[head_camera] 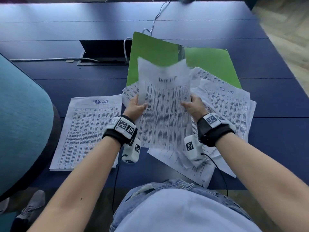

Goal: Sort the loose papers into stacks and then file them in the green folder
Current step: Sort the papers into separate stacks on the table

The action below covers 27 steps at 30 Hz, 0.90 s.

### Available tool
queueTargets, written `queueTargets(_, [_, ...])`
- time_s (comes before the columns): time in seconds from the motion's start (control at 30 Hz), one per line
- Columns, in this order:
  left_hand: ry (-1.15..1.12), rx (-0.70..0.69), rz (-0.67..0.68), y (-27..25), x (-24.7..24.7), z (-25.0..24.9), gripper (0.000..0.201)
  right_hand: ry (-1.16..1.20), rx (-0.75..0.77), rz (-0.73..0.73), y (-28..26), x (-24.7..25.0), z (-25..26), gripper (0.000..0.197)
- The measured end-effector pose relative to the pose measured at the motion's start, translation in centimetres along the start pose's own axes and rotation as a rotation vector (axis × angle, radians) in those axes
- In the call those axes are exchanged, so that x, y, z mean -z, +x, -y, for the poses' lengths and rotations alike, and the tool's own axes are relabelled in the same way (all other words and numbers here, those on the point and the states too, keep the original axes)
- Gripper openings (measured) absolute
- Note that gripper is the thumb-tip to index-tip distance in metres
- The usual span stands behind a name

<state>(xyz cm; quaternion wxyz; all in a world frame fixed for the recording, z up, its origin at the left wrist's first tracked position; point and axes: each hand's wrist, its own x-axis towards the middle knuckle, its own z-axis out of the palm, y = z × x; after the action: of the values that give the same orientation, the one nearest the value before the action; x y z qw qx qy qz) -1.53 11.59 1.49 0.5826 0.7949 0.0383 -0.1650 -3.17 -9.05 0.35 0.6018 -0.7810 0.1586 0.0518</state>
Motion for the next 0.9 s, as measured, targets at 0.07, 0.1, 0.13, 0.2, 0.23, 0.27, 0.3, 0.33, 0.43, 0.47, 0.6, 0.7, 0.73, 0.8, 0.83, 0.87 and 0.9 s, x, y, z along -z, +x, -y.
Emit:
queueTargets(0.07, [0.056,-0.123,-0.183,0.4,0.5,-1.6,0.035,-0.028,0.114,-0.121,-0.3,0.2,2.4,0.022])
queueTargets(0.1, [0.08,-0.204,-0.279,0.6,0.8,-2.7,0.034,-0.008,0.176,-0.174,-0.4,0.3,4.0,0.019])
queueTargets(0.13, [0.074,-0.294,-0.357,0.7,1.1,-4.0,0.033,0.031,0.231,-0.22,-0.7,0.4,5.9,0.018])
queueTargets(0.2, [-0.018,-0.454,-0.462,0.5,1.7,-6.7,0.03,0.128,0.318,-0.305,-0.8,0.7,9.0,0.036])
queueTargets(0.23, [-0.066,-0.508,-0.488,0.2,2.0,-7.8,0.028,0.16,0.342,-0.34,-1.2,0.9,10.3,0.052])
queueTargets(0.27, [-0.101,-0.545,-0.495,0.1,2.2,-8.5,0.027,0.189,0.368,-0.365,-1.6,1.1,11.2,0.06])
queueTargets(0.3, [-0.133,-0.56,-0.484,-0.1,2.4,-8.8,0.027,0.219,0.4,-0.379,-1.6,1.4,11.2,0.06])
queueTargets(0.33, [-0.17,-0.559,-0.462,-0.3,2.4,-9.0,0.027,0.26,0.42,-0.36,-2.2,1.4,11.2,0.059])
queueTargets(0.43, [-0.257,-0.474,-0.417,-1.0,2.1,-7.9,0.031,0.34,0.463,-0.245,-3.0,1.2,9.4,0.049])
queueTargets(0.47, [-0.279,-0.434,-0.405,-1.1,1.9,-7.2,0.032,0.329,0.439,-0.22,-2.9,0.9,8.4,0.041])
queueTargets(0.6, [-0.296,-0.299,-0.362,-1.5,1.2,-4.9,0.033,0.228,0.356,-0.208,-3.2,-0.4,6.0,0.025])
queueTargets(0.7, [-0.234,-0.301,-0.387,-1.6,1.4,-4.8,0.036,0.179,0.361,-0.238,-3.0,-0.6,6.2,0.02])
queueTargets(0.73, [-0.233,-0.317,-0.402,-1.6,1.7,-5.0,0.036,0.191,0.368,-0.24,-3.0,-0.6,6.5,0.02])
queueTargets(0.8, [-0.235,-0.341,-0.449,-1.6,2.8,-5.6,0.033,0.235,0.382,-0.224,-3.0,-0.9,7.0,0.019])
queueTargets(0.83, [-0.242,-0.356,-0.473,-1.5,3.6,-5.8,0.029,0.248,0.387,-0.203,-3.1,-1.2,7.1,0.017])
queueTargets(0.87, [-0.248,-0.364,-0.499,-1.4,4.6,-6.0,0.027,0.247,0.385,-0.173,-3.2,-1.6,7.3,0.012])
queueTargets(0.9, [-0.251,-0.369,-0.524,-1.3,5.6,-6.2,0.027,0.245,0.378,-0.133,-3.1,-2.2,7.3,0.009])
